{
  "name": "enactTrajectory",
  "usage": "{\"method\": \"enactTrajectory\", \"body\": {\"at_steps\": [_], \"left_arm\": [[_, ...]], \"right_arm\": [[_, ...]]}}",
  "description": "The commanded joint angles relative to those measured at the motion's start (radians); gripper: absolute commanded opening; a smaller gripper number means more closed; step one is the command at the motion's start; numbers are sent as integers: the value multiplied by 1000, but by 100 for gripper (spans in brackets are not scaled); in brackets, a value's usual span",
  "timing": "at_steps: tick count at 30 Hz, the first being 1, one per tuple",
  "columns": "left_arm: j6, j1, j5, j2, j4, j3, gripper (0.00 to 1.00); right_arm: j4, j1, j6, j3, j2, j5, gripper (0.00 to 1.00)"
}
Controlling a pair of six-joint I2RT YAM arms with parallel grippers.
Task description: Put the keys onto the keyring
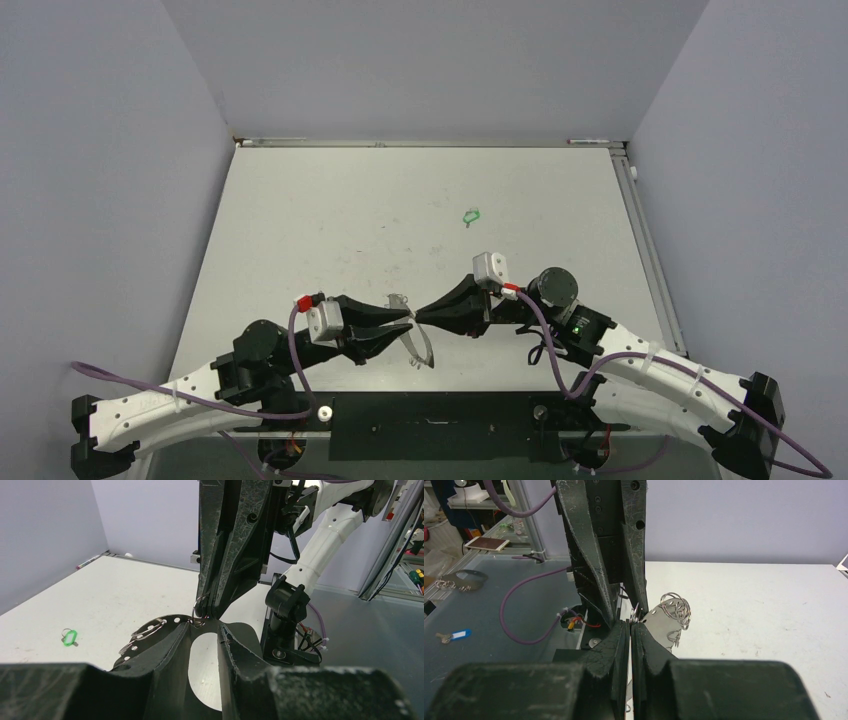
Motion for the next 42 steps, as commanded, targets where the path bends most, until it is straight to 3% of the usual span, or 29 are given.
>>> {"method": "enactTrajectory", "body": {"at_steps": [1,11,19,27,28,32,34,37,40,42], "left_arm": [[12,-3,17,0,70,9,22],[10,-3,24,0,67,19,20],[8,-3,35,-2,45,25,0],[-9,-3,6,1,19,32,0],[-9,-3,-10,1,8,35,0],[-10,-3,-68,-6,-35,51,0],[-13,-3,-93,-16,-55,56,0],[-13,-3,-125,-27,-65,49,0],[-13,-3,-166,-24,-82,48,0],[-19,-3,-199,-11,-116,63,0]], "right_arm": [[78,19,-3,0,4,-26,5],[69,29,-12,4,22,-26,5],[73,33,-13,11,24,-25,5],[61,36,-7,11,13,28,7],[44,35,-10,15,9,52,11],[-17,36,-17,29,-10,176,56],[-38,35,-11,33,-24,272,63],[-58,36,9,30,-51,468,66],[-79,34,30,21,-75,741,70],[-116,32,74,26,-73,1011,78]]}}
